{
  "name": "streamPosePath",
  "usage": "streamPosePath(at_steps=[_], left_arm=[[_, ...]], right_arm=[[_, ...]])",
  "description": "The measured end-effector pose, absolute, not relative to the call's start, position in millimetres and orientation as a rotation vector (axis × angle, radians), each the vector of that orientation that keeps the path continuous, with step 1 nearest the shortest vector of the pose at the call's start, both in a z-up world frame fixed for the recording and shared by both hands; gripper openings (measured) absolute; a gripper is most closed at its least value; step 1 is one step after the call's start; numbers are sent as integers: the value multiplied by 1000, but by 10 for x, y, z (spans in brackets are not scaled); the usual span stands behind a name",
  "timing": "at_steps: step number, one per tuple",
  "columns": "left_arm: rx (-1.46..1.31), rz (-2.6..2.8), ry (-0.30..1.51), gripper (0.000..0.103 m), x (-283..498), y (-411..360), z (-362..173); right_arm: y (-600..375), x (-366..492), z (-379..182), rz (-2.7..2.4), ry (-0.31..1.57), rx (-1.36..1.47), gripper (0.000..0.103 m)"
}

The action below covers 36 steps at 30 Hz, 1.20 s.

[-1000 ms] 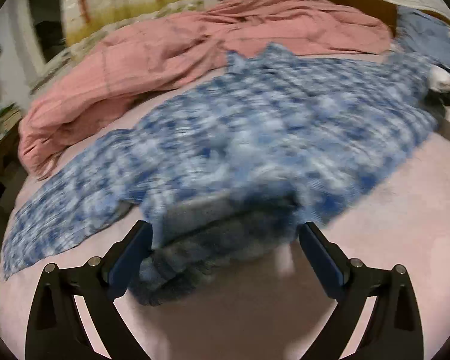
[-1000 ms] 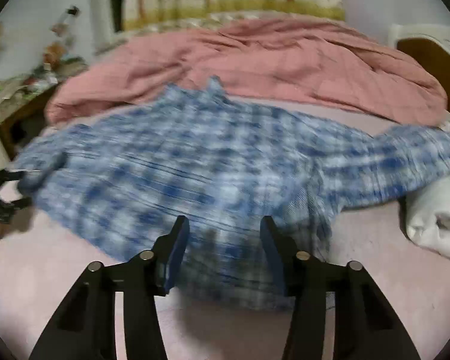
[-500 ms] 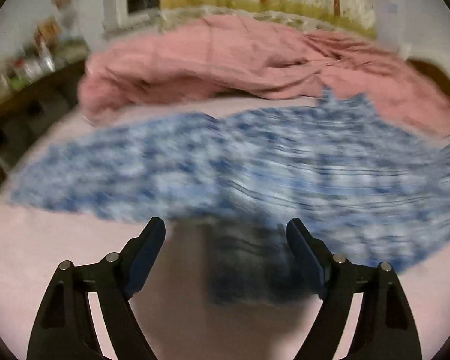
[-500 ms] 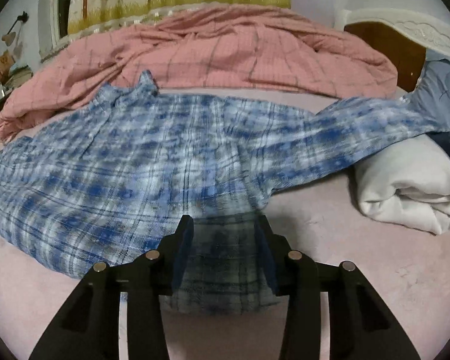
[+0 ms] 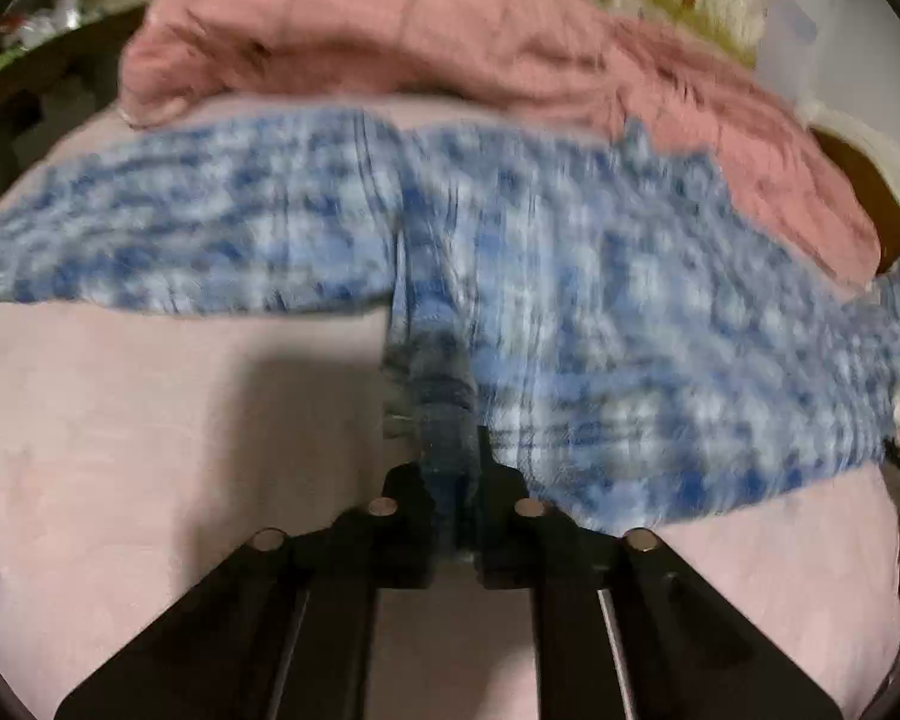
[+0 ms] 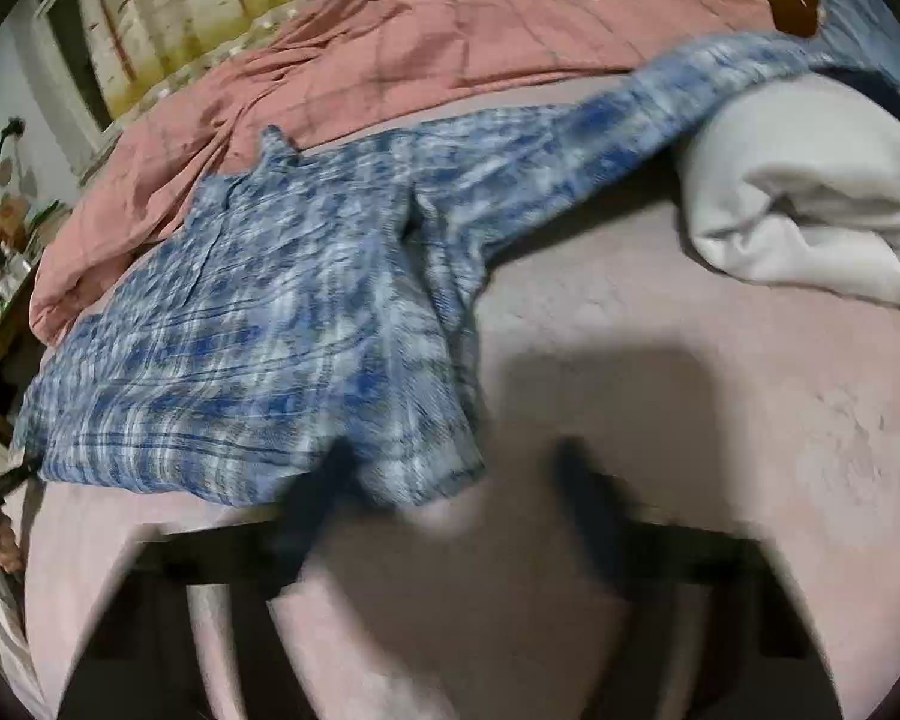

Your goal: Fold large clothes

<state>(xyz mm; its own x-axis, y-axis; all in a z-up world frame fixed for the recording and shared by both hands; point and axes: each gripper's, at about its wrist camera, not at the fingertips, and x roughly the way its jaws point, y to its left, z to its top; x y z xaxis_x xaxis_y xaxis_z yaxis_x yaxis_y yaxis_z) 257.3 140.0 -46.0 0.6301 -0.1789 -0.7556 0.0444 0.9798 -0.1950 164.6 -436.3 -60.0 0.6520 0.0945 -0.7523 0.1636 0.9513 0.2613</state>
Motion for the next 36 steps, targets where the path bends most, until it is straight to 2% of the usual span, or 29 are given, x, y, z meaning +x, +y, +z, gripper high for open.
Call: streamPosePath(at_steps=[1, 4, 11, 12, 14, 16, 19, 21, 23, 26, 27, 29, 30, 31, 36], left_arm=[[-173, -105, 849, 7, 2523, 1418, -392], [-241, -150, 802, 7, 2347, 1539, -248], [-309, -171, 904, 9, 2173, 1633, -413], [-298, -168, 907, 13, 2192, 1627, -414], [-209, -78, 879, 32, 2220, 1613, -410], [-167, -26, 833, 42, 2219, 1632, -394], [-227, -86, 739, 44, 2127, 1713, -243], [-215, -89, 682, 53, 2057, 1715, -121], [-157, -62, 655, 67, 2048, 1643, -6], [-124, -34, 649, 68, 2159, 1560, 111], [-121, -32, 641, 68, 2202, 1558, 175], [-114, -31, 622, 68, 2277, 1570, 308], [-106, -49, 611, 68, 2342, 1551, 398], [-88, -89, 605, 68, 2426, 1509, 496], [-31, -129, 501, 68, 2665, 1327, 1154]], right_arm=[[-4344, 1655, -614, 3, 857, 326, 8], [-4493, 1601, -595, 42, 827, 386, 6], [-4649, 1143, -165, 38, 737, 359, 5], [-4662, 1111, -170, 38, 738, 348, 5], [-4704, 1146, -255, -20, 771, 306, 5], [-4686, 1255, -366, -42, 813, 285, 6], [-4549, 1302, -330, -104, 804, 157, 7], [-4495, 1265, -211, -129, 761, 139, 9], [-4492, 1238, -73, -172, 724, 156, 10], [-4499, 1129, 162, -274, 652, 140, 11], [-4493, 1136, 255, -293, 629, 141, 12], [-4482, 1108, 467, -302, 581, 150, 25], [-4443, 1113, 566, -287, 562, 157, 43], [-4378, 1131, 684, -260, 542, 163, 56], [-3841, 1424, 1178, -159, 439, 192, 63]])
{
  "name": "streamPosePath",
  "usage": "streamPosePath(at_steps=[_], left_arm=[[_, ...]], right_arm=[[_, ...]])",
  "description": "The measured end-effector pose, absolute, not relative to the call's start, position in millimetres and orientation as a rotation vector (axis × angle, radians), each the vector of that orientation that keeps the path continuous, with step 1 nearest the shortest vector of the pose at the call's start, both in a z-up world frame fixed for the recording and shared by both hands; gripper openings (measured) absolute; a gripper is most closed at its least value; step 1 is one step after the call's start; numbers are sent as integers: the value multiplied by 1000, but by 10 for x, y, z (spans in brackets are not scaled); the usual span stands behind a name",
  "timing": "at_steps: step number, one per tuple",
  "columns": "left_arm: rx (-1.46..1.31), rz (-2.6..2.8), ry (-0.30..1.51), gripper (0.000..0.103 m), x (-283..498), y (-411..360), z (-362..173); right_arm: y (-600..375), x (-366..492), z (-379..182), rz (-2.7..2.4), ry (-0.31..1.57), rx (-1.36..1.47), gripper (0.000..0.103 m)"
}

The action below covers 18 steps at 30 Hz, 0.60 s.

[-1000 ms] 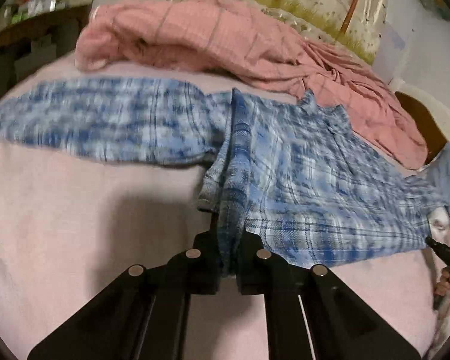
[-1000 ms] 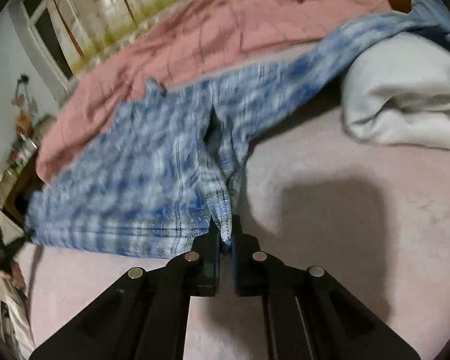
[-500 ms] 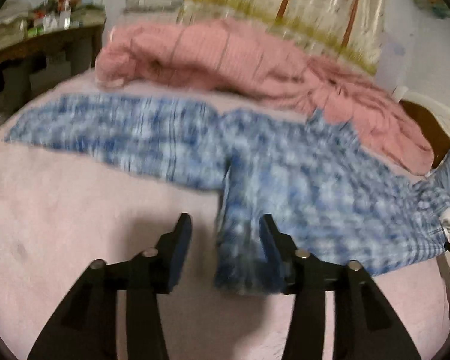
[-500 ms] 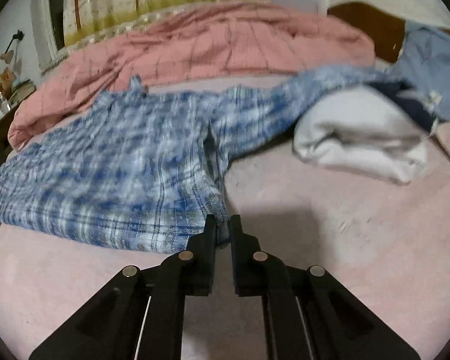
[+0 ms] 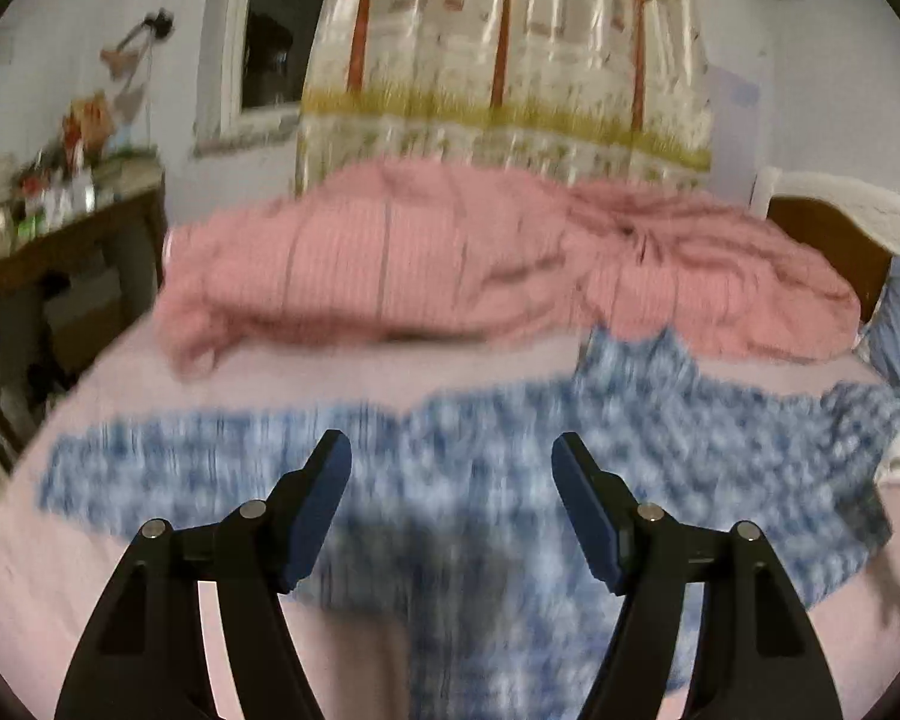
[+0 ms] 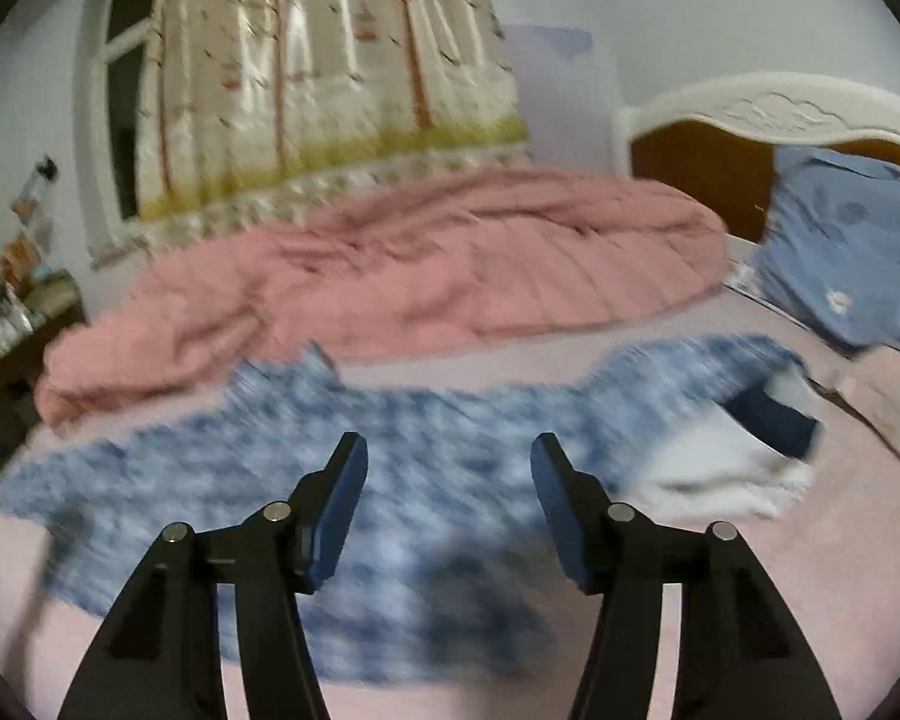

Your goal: Fold large clothes

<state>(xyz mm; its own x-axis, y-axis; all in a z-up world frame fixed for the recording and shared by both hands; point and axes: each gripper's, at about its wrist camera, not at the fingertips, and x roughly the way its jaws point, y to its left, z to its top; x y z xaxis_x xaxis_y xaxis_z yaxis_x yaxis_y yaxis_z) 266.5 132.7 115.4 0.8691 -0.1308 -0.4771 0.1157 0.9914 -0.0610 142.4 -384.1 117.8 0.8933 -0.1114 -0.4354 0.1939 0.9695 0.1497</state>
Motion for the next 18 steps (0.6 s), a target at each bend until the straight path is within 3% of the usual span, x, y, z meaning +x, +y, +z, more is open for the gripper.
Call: streamPosePath(at_steps=[3, 6, 8, 9, 13, 18], left_arm=[[-47, -161, 397, 70, 2700, 1306, 1520], [-82, -156, 325, 87, 2740, 1427, 1650], [-102, -95, 283, 103, 2699, 1575, 1522], [-119, -64, 262, 103, 2677, 1650, 1399], [-118, 7, 448, 102, 3182, 1781, 872], [-162, 90, 507, 102, 3388, 2130, 573]], right_arm=[[-3470, 1683, 1429, -103, 376, 232, 72], [-3067, 1899, 1625, -76, 293, 245, 92], [-2860, 2006, 1680, -79, 249, 260, 100], [-2761, 2075, 1665, -81, 234, 271, 103], [-2449, 2365, 1326, -78, 261, 256, 103], [-2345, 2760, 883, -103, 412, 141, 103]])
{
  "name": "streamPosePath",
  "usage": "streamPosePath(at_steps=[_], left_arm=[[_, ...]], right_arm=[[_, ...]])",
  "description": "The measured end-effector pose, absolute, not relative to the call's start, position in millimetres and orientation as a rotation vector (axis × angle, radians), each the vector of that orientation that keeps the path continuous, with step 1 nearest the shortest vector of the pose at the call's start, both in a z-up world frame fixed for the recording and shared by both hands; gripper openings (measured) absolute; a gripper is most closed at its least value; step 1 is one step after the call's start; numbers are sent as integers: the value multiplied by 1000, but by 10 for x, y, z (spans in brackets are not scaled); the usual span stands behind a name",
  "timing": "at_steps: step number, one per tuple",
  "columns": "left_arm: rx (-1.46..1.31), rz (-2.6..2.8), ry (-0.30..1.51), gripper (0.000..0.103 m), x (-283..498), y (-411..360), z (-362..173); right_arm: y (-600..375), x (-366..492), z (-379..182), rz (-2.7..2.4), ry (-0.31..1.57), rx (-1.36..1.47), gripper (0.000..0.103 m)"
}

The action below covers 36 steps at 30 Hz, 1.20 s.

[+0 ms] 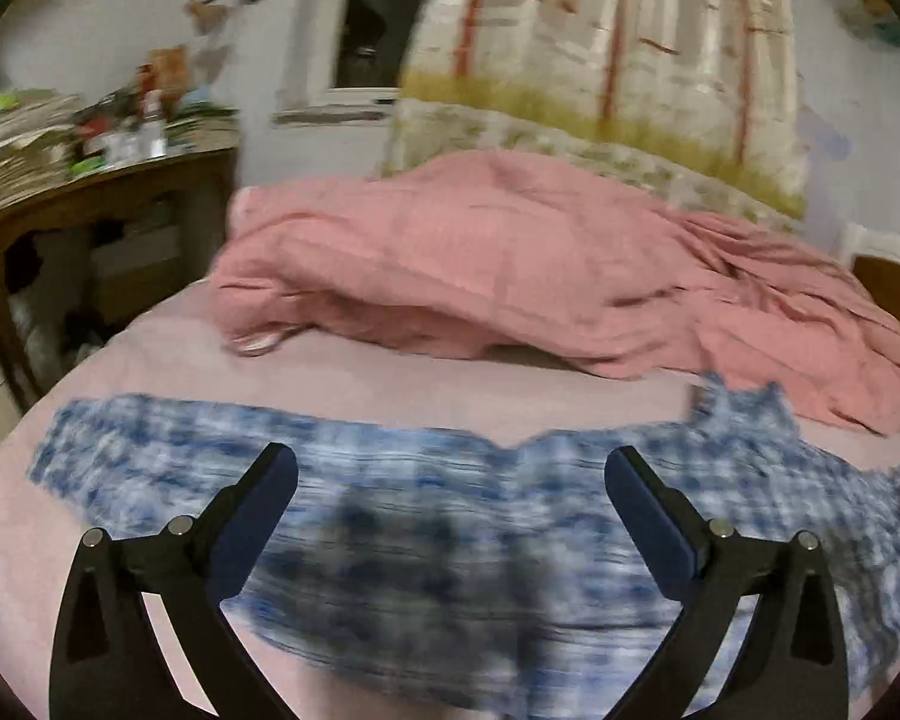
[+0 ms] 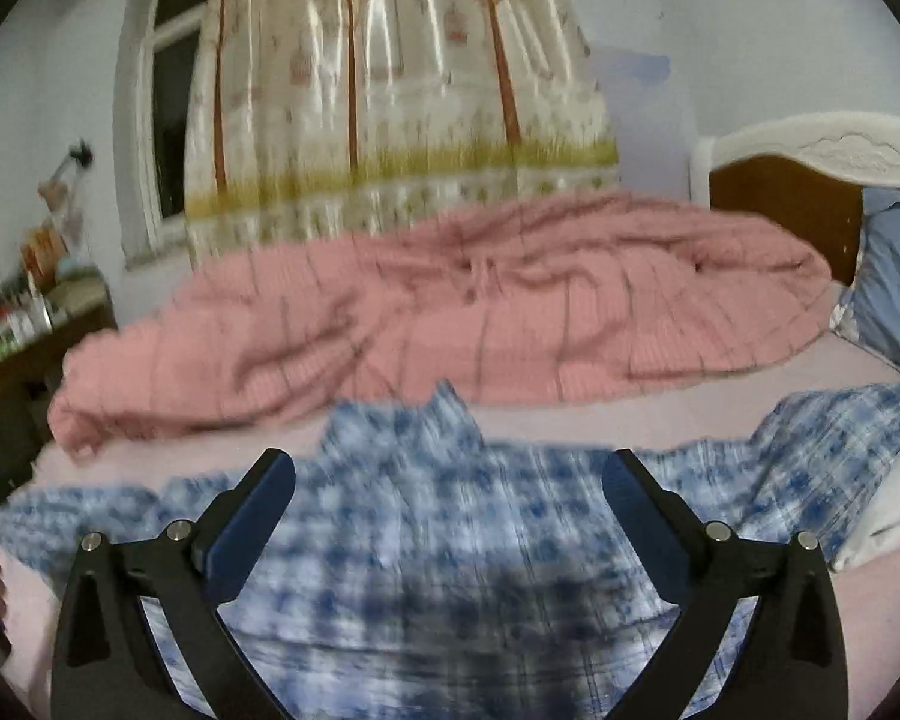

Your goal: Fold large clothes

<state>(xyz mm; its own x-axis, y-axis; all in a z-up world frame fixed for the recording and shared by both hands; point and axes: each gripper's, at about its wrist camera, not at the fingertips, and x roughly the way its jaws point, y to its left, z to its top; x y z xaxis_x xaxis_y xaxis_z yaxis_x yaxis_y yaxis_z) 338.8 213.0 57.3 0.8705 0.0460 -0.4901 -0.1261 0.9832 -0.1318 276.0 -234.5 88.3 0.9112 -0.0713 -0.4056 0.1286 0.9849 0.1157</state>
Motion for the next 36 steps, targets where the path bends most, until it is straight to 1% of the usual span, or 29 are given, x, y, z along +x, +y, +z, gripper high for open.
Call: streamPosePath(at_steps=[4, 7, 11, 15, 17, 21, 24, 26, 28, 31, 33, 34, 35, 36], left_arm=[[-242, 166, 530, 102, 3395, 2588, 488], [-358, 217, 605, 102, 3335, 3045, 417], [-470, 258, 625, 102, 3219, 3596, 300], [-651, 272, 689, 102, 3253, 4147, -82], [-719, 293, 725, 96, 3288, 4292, -352], [-788, 305, 738, 92, 3326, 4459, -628], [-773, 323, 690, 87, 3371, 4511, -651], [-739, 359, 688, 81, 3467, 4577, -641], [-710, 389, 681, 79, 3546, 4665, -628], [-753, 429, 657, 79, 3597, 4875, -669], [-782, 438, 630, 75, 3587, 4958, -688], [-773, 463, 628, 57, 3587, 4969, -685], [-749, 491, 631, 19, 3595, 4961, -675], [-738, 480, 634, 3, 3603, 4948, -675]], right_arm=[[-2501, 2944, 620, -26, 531, 260, 103], [-2589, 3065, 438, 11, 610, 334, 103], [-2553, 3149, 293, -40, 634, 261, 103], [-2474, 3157, 211, -84, 633, 175, 103], [-2431, 3172, 186, -81, 641, 148, 103], [-2275, 3195, 124, -65, 652, 82, 103], [-2144, 3197, 87, -50, 649, 14, 103], [-2080, 3198, 65, -45, 645, -25, 103], [-2060, 3204, 34, -45, 645, -42, 103], [-2102, 3248, -39, -54, 659, -31, 103], [-2149, 3305, -118, -76, 681, -25, 103], [-2162, 3331, -155, -84, 689, -26, 103], [-2176, 3356, -190, -94, 698, -30, 103], [-2187, 3376, -222, -105, 706, -33, 103]])
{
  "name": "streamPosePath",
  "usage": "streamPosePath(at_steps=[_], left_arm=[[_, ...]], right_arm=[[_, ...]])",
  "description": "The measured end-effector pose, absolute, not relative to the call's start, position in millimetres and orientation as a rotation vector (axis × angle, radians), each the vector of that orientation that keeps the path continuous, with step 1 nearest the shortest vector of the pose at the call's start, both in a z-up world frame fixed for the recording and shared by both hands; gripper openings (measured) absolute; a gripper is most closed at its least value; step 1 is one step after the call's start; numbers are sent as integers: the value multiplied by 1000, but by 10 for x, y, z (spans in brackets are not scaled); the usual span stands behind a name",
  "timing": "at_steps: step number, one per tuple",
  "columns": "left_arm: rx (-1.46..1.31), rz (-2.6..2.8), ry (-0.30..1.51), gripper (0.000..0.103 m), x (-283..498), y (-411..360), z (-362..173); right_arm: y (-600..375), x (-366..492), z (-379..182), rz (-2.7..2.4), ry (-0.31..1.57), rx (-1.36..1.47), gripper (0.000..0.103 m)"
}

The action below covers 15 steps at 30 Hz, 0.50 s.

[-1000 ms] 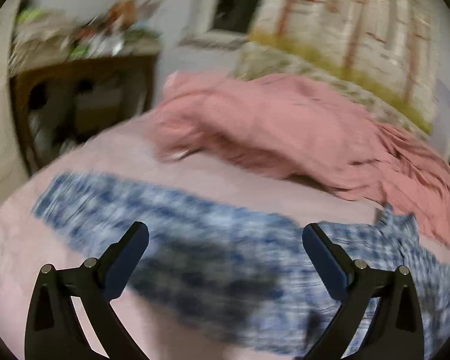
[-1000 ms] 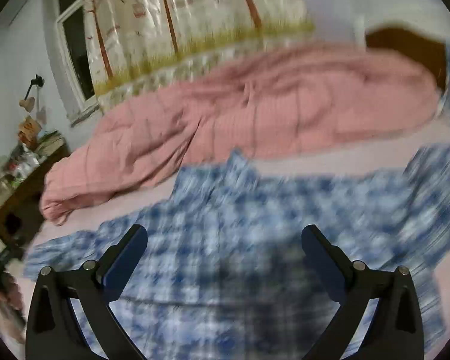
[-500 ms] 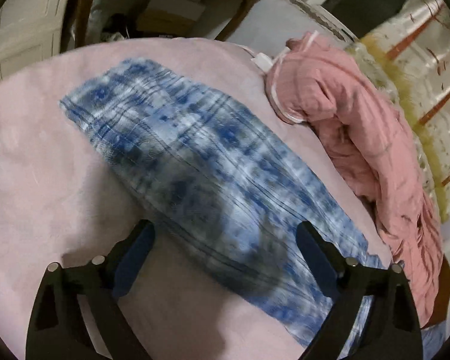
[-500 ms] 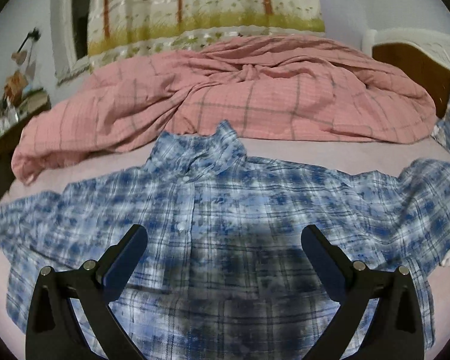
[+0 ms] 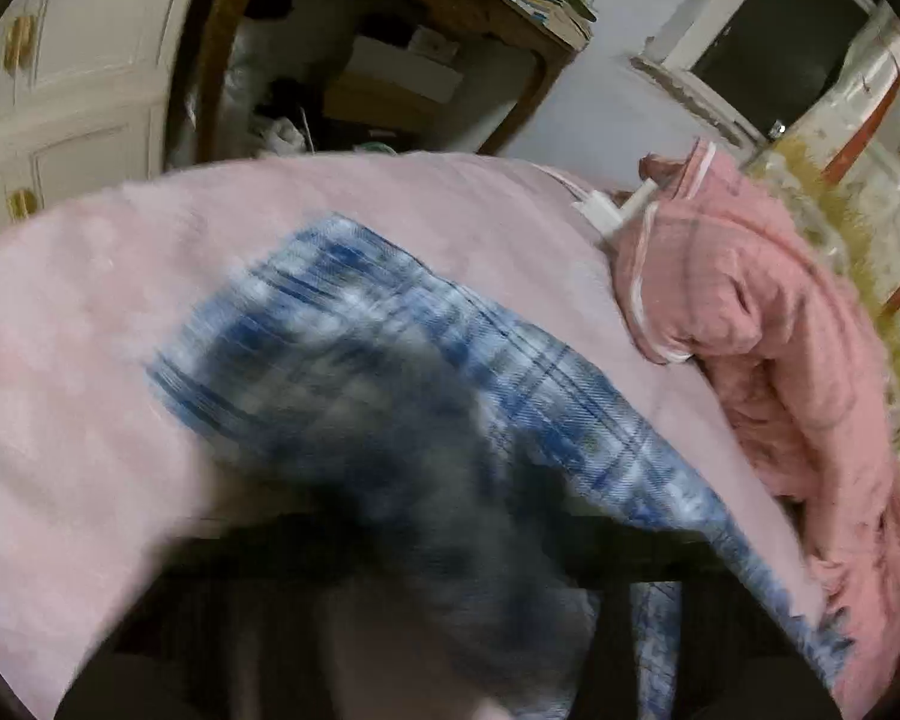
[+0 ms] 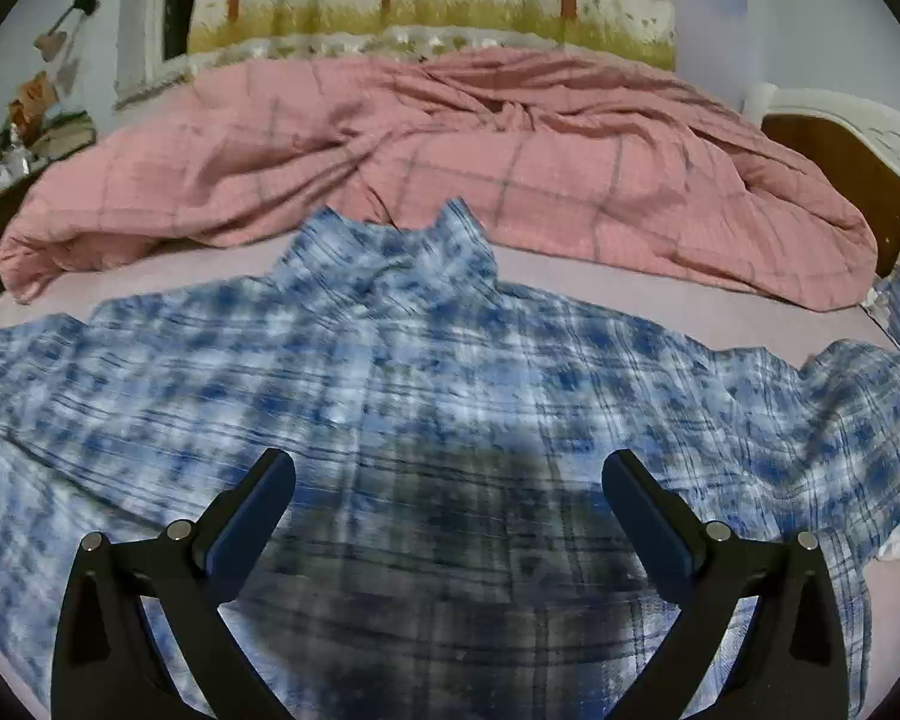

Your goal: Fold large clothes

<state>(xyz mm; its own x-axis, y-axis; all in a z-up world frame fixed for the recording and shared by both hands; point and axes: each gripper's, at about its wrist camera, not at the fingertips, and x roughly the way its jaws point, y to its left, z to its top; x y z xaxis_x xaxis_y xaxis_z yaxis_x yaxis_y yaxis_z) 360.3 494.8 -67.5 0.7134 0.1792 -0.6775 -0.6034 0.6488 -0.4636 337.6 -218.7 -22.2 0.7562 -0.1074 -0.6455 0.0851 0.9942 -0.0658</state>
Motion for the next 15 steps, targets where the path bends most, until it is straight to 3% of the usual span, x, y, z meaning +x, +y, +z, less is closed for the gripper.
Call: streamPosePath(at_steps=[8, 15], left_arm=[[-416, 336, 418, 1, 3498, 3983, 328], [-189, 124, 383, 1, 3567, 2184, 921]], right_arm=[[-2214, 3312, -78, -150, 646, -54, 103], [-2387, 3258, 113, -169, 604, -11, 103]])
